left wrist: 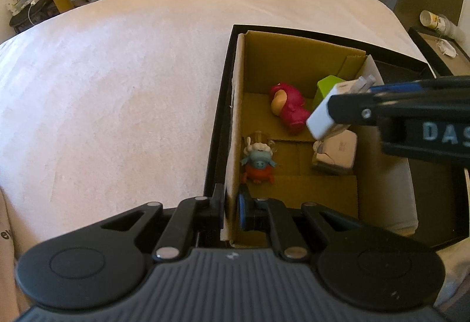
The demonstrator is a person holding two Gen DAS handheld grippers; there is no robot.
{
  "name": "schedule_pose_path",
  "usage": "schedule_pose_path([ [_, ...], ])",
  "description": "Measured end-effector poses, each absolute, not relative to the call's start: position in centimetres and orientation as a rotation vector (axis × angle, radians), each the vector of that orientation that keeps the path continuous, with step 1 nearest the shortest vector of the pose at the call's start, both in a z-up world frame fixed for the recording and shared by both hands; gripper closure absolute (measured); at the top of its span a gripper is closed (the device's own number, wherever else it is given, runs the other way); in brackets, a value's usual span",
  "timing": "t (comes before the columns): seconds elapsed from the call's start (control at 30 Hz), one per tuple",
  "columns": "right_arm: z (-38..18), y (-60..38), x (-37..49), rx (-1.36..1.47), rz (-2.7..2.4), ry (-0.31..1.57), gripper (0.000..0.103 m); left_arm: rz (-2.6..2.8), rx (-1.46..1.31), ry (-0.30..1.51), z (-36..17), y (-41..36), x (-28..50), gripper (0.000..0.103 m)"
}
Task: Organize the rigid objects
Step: 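Lift the white plug charger with the right gripper over the box, then lower the plug charger into the box and open the right gripper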
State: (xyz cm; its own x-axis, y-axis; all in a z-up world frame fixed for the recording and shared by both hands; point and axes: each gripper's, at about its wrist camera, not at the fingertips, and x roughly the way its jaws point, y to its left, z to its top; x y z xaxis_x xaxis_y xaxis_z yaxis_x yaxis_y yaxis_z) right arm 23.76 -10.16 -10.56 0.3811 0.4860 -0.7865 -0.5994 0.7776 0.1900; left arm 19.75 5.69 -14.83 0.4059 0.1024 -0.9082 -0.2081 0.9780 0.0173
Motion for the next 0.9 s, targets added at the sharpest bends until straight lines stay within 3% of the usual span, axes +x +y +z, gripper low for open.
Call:
schedule_pose_path([
  [0.5, -13.5, -8.2, 24.4, -0.141, 0.679, 1.067, 0.066, 0.185, -0.108, 1.132, -14.5, 5.8, 19.4, 0.095],
  [0.9, -11.2, -10.3, 24.2, -0.099, 0.688, 1.0, 0.063, 0.2, -0.088, 1.126, -14.0, 5.2, 19.8, 0.095],
])
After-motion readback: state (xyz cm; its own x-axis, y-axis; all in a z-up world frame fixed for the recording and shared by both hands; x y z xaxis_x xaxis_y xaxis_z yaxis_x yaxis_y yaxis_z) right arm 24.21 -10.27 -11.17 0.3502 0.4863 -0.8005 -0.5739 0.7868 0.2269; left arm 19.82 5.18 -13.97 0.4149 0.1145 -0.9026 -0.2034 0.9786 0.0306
